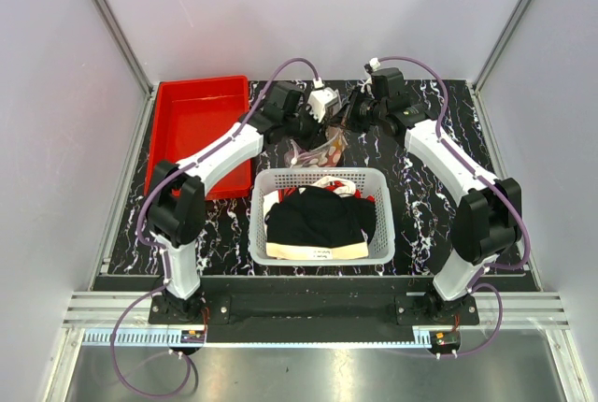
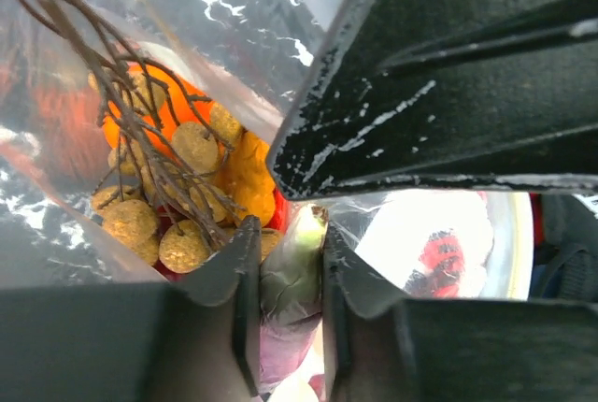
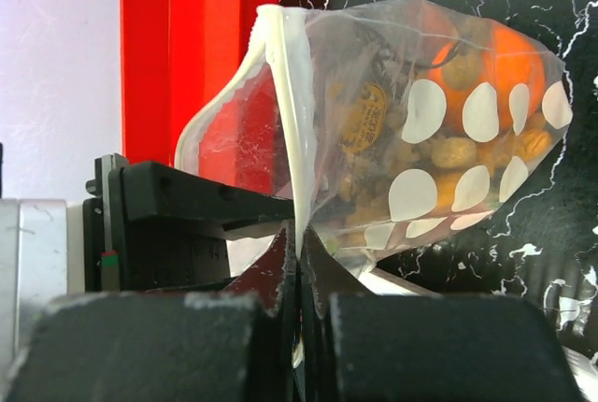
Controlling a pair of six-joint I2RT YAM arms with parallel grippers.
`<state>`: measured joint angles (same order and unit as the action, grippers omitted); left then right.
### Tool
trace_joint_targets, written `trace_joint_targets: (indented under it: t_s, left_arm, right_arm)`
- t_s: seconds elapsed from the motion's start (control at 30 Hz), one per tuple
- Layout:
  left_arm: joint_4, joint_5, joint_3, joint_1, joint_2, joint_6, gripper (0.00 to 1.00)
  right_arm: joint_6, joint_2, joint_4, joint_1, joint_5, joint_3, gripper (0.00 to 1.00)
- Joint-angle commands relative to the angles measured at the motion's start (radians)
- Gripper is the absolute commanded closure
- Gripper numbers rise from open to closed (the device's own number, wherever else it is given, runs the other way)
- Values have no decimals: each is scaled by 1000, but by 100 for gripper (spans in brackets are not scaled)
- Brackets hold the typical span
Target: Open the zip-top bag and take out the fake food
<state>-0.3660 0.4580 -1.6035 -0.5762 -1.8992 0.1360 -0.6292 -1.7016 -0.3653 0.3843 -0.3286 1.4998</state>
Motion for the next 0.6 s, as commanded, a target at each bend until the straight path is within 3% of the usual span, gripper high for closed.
trace_joint_targets:
  t_s: [0.0,0.23,0.57]
  left_arm:
    - [23,-45,-47,-1,64,-12,100]
    - [24,-127,-67,1,210,-67,100]
    - [120,-85,-177,1,302,-209,100]
  right_arm:
    - [49,37,26,7,52,16,100]
    - [68,42,14,8,85,7,100]
    - [69,31,12,10,88,20,100]
